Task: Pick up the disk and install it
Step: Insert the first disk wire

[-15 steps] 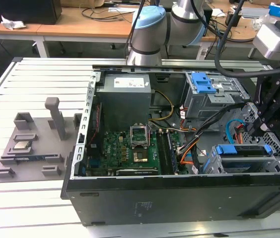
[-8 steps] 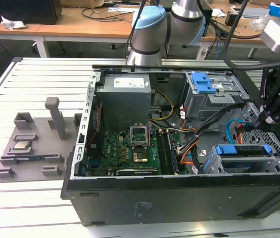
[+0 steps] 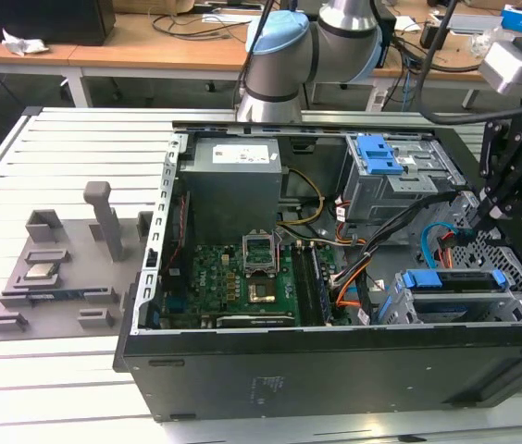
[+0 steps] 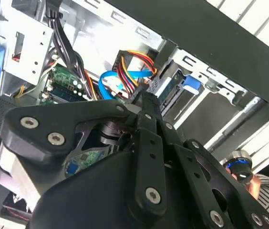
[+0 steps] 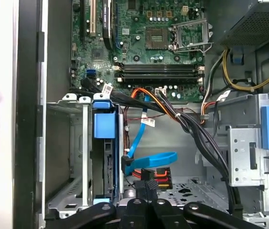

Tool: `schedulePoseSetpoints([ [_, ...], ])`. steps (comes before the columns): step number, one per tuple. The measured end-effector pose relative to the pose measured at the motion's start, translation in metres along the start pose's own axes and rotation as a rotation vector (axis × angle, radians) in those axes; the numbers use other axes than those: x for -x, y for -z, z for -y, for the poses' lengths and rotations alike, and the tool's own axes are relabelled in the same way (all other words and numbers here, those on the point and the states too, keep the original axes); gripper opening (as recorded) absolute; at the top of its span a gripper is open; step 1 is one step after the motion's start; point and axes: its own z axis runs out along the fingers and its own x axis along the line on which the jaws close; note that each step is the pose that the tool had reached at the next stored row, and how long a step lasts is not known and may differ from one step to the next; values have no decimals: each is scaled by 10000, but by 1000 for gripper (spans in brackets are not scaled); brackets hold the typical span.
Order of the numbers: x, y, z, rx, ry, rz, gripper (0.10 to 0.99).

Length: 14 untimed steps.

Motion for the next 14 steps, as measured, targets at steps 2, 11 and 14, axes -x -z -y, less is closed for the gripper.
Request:
schedulePoseSetpoints([
  [2,10,-38,4,1,1,-5,106],
  [11,23,-145,5,-5,-12,-187,302],
  [14,22,-188,7,-8,-19,-277,302],
])
